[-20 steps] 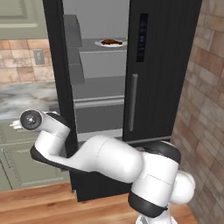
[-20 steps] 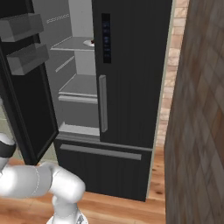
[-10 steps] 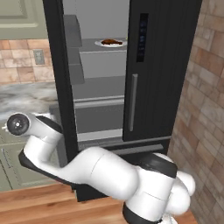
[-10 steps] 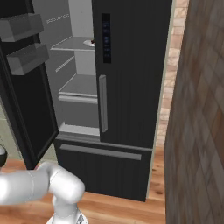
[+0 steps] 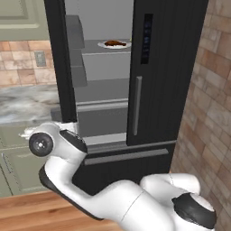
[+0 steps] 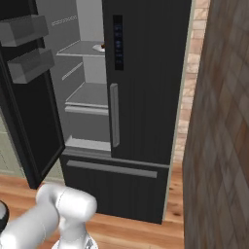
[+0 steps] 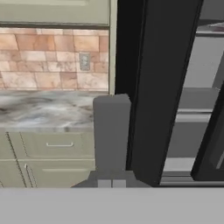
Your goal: Retrieve the chicken drumstick from the fridge and place it on the saucepan with marinade on the stove.
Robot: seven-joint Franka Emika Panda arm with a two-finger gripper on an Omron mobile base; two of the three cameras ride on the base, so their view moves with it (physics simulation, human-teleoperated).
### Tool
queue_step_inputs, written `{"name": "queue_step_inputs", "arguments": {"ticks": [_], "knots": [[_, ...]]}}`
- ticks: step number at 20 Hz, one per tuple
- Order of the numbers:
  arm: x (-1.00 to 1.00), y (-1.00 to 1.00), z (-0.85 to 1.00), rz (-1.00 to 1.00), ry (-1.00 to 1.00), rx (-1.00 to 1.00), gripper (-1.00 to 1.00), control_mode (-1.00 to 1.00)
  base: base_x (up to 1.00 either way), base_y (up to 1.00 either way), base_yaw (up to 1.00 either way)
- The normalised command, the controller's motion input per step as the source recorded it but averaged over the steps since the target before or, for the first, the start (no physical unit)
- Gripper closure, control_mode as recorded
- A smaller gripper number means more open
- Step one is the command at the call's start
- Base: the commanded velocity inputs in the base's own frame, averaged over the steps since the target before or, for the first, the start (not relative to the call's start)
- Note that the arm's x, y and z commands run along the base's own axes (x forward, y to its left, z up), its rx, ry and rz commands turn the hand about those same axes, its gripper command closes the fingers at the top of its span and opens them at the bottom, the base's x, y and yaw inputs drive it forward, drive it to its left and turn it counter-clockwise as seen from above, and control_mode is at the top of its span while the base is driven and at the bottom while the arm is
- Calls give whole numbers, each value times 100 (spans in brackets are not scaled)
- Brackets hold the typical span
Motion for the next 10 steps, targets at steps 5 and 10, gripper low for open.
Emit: {"name": "queue_step_inputs", "arguments": {"ticks": [5, 10], "knots": [[0, -100, 20, 0, -8, 3, 100, -100, 0, 0, 0], [0, -95, 33, 0, -6, 6, 100, -100, 0, 0, 0]]}}
